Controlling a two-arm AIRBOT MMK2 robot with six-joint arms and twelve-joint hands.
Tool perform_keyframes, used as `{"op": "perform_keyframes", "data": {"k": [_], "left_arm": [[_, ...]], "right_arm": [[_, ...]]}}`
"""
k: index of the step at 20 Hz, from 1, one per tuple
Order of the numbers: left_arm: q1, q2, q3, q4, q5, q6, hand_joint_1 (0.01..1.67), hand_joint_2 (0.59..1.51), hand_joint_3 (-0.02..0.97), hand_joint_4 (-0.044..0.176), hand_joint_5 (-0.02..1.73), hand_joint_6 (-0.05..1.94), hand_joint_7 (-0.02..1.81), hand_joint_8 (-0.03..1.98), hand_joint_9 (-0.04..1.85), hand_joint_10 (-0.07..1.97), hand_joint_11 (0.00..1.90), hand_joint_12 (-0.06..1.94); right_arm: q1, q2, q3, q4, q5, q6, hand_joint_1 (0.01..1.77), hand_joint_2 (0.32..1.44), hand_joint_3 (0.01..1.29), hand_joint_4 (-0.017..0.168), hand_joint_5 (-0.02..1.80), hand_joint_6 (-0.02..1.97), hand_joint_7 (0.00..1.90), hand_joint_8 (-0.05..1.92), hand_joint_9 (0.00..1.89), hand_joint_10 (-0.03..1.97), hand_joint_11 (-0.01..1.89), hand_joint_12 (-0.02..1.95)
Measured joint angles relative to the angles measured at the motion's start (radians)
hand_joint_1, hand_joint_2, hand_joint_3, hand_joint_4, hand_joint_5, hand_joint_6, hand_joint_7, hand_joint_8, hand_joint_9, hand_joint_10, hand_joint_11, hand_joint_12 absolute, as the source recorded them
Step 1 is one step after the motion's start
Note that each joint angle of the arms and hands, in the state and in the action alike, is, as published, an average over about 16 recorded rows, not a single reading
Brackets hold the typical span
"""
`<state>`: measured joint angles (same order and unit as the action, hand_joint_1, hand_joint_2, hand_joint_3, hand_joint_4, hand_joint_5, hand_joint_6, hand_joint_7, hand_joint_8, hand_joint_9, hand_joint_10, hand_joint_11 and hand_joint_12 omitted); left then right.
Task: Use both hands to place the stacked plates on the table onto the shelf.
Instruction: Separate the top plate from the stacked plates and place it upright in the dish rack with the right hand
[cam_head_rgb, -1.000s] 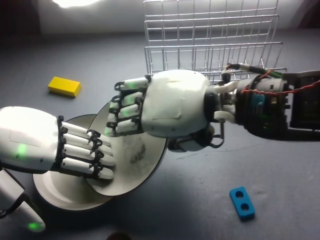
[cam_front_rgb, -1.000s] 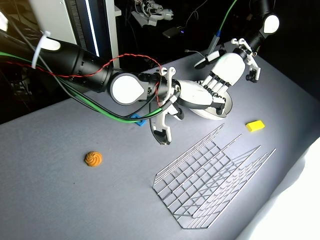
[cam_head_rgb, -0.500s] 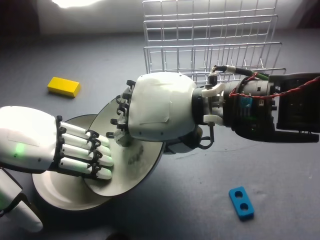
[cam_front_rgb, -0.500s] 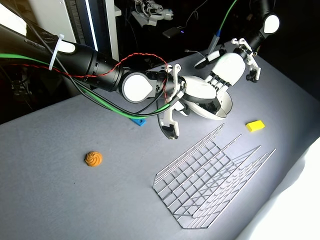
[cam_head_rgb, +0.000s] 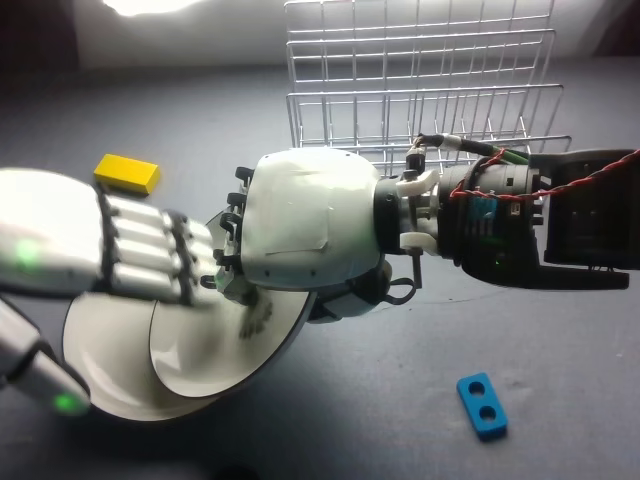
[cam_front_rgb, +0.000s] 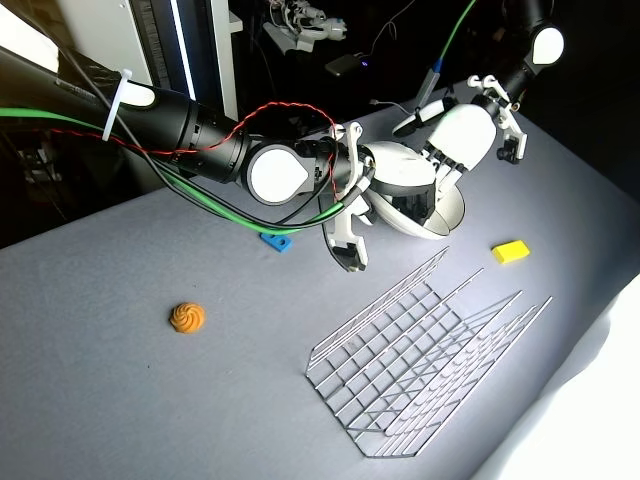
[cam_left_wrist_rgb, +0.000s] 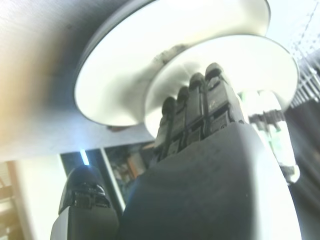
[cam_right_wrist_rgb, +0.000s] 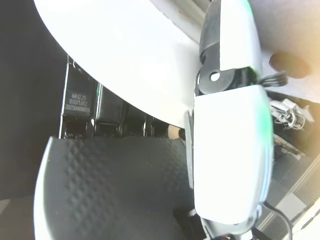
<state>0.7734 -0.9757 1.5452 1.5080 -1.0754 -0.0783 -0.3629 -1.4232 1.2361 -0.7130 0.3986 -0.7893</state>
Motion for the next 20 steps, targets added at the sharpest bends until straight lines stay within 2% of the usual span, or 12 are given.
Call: {"op": "perform_keyframes", "data": {"k": [4,11,15,20], "left_arm": [[-0.044,0.043,0.001,0.015,-0.007,-0.033,0.02,1.093,0.024,-0.001,0.02,0.01,0.02,0.01,0.02,0.01,0.01,0.01],[-0.119,0.123,0.0,0.065,-0.025,-0.1,0.02,1.095,0.022,-0.002,0.02,0.0,0.02,0.01,0.02,0.01,0.01,0.01],[-0.15,0.151,0.0,0.089,-0.036,-0.131,0.02,1.096,0.021,-0.001,0.02,0.0,0.02,0.01,0.02,0.01,0.01,0.01],[-0.166,0.166,0.001,0.103,-0.041,-0.153,0.01,1.096,0.021,-0.001,0.02,0.0,0.02,0.01,0.02,0.0,0.01,0.01]], "right_arm": [[0.006,0.017,-0.016,0.012,-0.005,0.014,1.23,0.9,0.02,0.009,0.92,0.56,1.03,0.43,1.21,0.04,0.92,0.81],[0.042,0.068,-0.067,0.047,-0.044,0.035,1.23,0.91,0.02,0.019,0.92,0.78,1.01,0.65,1.22,0.02,0.84,0.86],[0.074,0.104,-0.108,0.093,-0.081,0.039,1.23,0.93,0.02,0.021,0.91,0.91,1.0,0.79,1.22,0.01,0.81,0.87],[0.116,0.157,-0.163,0.168,-0.124,0.039,1.23,0.96,0.02,0.021,0.91,1.05,0.99,0.93,1.21,0.01,0.8,0.91]]}}
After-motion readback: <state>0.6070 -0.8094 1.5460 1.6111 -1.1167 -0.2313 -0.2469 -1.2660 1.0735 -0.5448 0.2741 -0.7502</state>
